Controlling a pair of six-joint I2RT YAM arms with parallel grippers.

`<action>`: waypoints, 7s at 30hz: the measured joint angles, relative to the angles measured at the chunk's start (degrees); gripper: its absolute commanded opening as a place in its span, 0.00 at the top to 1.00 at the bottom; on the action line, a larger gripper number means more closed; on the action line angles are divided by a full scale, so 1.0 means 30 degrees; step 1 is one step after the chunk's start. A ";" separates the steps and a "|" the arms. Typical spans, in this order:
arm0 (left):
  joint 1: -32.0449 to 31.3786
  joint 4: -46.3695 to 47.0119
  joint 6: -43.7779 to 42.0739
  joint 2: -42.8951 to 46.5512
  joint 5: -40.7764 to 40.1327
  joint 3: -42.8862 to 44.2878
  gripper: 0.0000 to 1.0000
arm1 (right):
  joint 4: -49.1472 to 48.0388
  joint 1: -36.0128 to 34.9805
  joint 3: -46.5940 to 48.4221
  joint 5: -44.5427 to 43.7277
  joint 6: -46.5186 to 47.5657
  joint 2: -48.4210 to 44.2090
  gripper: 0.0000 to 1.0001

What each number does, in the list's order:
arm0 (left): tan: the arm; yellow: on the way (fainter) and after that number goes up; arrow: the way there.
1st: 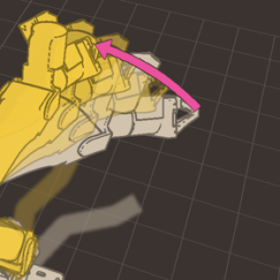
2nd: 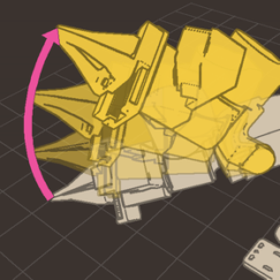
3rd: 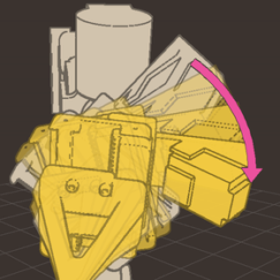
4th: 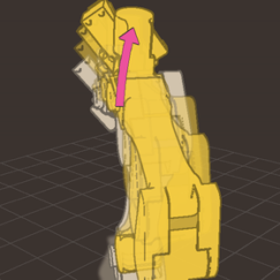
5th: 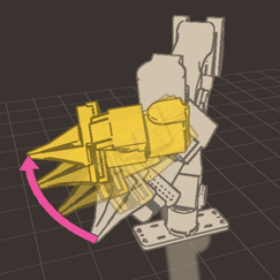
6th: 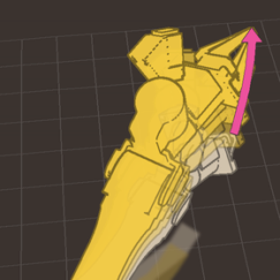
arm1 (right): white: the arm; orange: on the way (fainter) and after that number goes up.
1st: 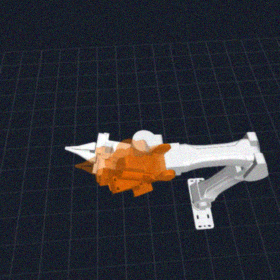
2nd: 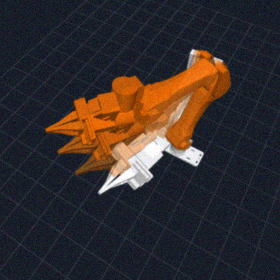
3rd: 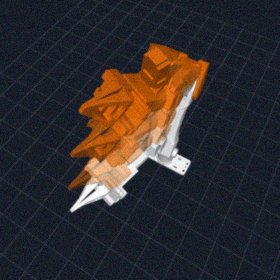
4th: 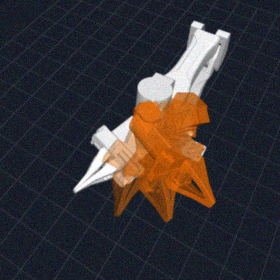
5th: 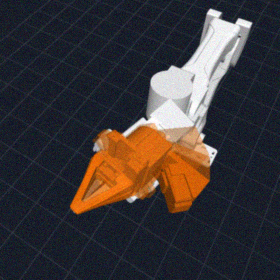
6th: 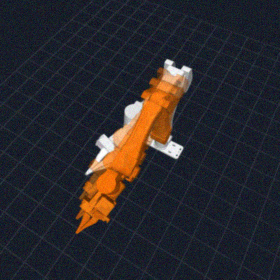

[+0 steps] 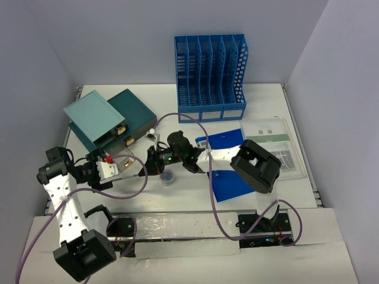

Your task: Organize the desk

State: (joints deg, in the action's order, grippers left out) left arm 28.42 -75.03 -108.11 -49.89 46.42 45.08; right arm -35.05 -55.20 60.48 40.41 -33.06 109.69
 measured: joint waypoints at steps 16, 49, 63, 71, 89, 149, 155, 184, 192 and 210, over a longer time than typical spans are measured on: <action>-0.0054 0.3005 1.2259 0.0341 0.2694 0.4278 0.01 | -0.0150 0.0000 -0.0666 -0.0125 -0.0176 -0.2264 1.00; -0.0184 2.0184 2.9925 -0.8703 -0.6588 0.5815 0.01 | 1.0793 -0.2182 0.6719 -1.2253 0.5634 -0.2279 1.00; -0.0459 2.2614 2.9636 -0.9628 -0.8326 0.3495 0.01 | 1.3054 -0.2817 1.2299 -1.4357 0.6581 0.2229 0.83; -0.0466 2.3082 2.9490 -0.9627 -0.8374 0.3315 0.01 | 1.3499 -0.2989 1.5923 -1.4896 0.7048 0.4868 0.55; -0.0541 2.3160 2.9287 -0.9627 -0.8452 0.3300 0.01 | 1.0742 -0.3214 0.7319 -1.4159 0.7186 -0.1883 0.51; -0.1821 2.9996 2.7319 -1.0849 -1.0334 0.1402 0.09 | 0.2367 -0.0729 1.5777 -1.0228 -0.3392 1.0789 0.48; -0.1821 3.0025 2.7311 -1.0760 -1.0327 0.1304 0.09 | 0.2199 -0.0725 1.5688 -1.0249 -0.3693 1.0799 0.48; -0.1821 2.8997 2.7107 -1.0046 -1.0254 0.1173 0.09 | -0.1529 0.0661 0.7972 -1.2614 -1.0916 0.8713 0.31; -0.1816 2.8990 2.7045 -1.0046 -1.0183 0.1173 0.09 | -0.0989 0.0910 0.9474 -1.2706 -1.2360 0.9959 0.29; -0.1814 2.8952 2.6852 -0.9886 -1.0012 0.1042 0.09 | -0.2548 0.0933 0.9988 -1.1950 -1.4490 1.1175 0.79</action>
State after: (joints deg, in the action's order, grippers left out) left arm 22.98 11.83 -27.55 -79.55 16.39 48.21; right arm -42.70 -52.40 90.44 4.56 -76.53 143.22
